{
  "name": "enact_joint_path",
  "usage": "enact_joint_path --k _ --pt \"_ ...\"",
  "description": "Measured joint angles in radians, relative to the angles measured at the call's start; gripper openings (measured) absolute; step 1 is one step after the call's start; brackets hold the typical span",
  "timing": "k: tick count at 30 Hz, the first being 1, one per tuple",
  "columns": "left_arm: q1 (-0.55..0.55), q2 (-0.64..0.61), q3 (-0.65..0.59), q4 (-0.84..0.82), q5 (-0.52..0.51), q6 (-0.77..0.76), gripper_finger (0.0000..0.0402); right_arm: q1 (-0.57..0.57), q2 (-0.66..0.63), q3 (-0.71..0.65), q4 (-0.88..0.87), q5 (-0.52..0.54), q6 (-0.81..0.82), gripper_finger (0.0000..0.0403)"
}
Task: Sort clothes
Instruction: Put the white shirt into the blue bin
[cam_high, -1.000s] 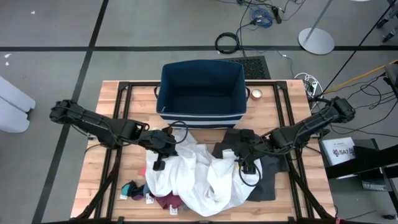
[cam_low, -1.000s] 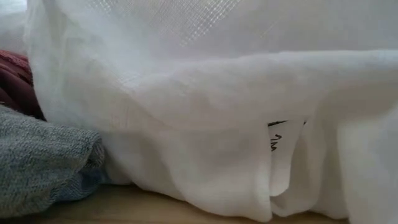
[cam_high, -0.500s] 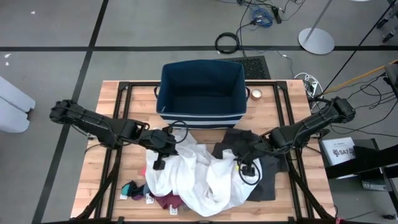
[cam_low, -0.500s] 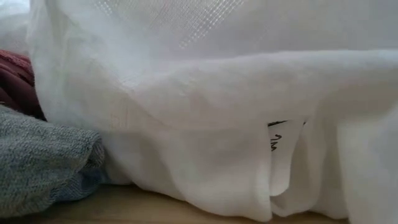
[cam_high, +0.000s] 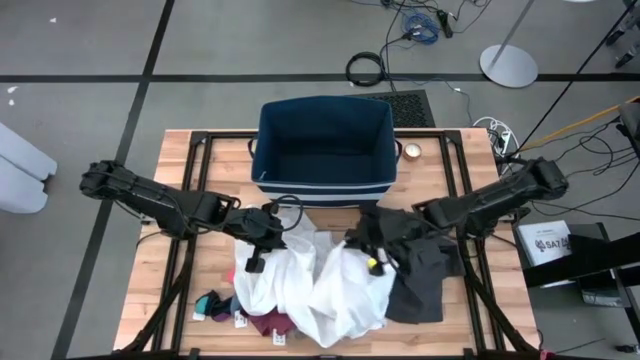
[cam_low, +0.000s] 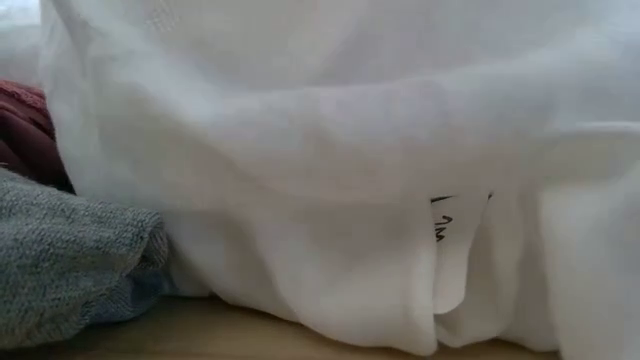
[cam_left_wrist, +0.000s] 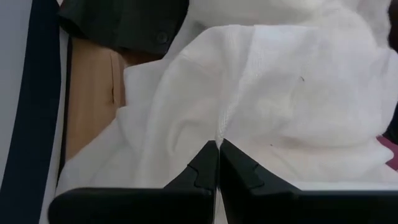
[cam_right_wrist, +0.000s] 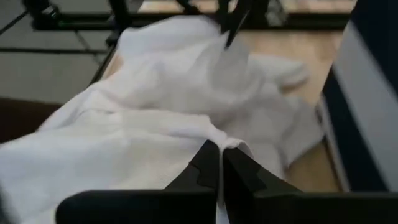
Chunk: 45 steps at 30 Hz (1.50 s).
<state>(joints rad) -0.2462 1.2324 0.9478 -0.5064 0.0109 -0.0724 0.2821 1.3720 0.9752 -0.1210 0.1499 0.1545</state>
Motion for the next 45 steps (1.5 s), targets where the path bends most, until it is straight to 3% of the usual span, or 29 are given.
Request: enact_joint_path --k 6,15,38,45 --pt "0.000 0.000 0.000 -0.001 0.003 0.000 0.0015 -0.076 0.135 0.000 0.236 -0.126 -0.098 0.0000" --pt "0.040 0.000 0.000 -0.091 0.011 -0.067 0.0015 -0.130 0.263 -0.001 0.579 -0.174 -0.182 0.0000" --pt "0.103 0.000 0.003 -0.047 0.157 -0.236 0.0016 -0.173 0.483 -0.001 0.834 -0.257 -0.230 0.0000" --pt "0.103 -0.009 0.003 -0.063 0.251 -0.234 0.0058 -0.196 0.550 0.000 0.878 -0.254 -0.219 0.0000"
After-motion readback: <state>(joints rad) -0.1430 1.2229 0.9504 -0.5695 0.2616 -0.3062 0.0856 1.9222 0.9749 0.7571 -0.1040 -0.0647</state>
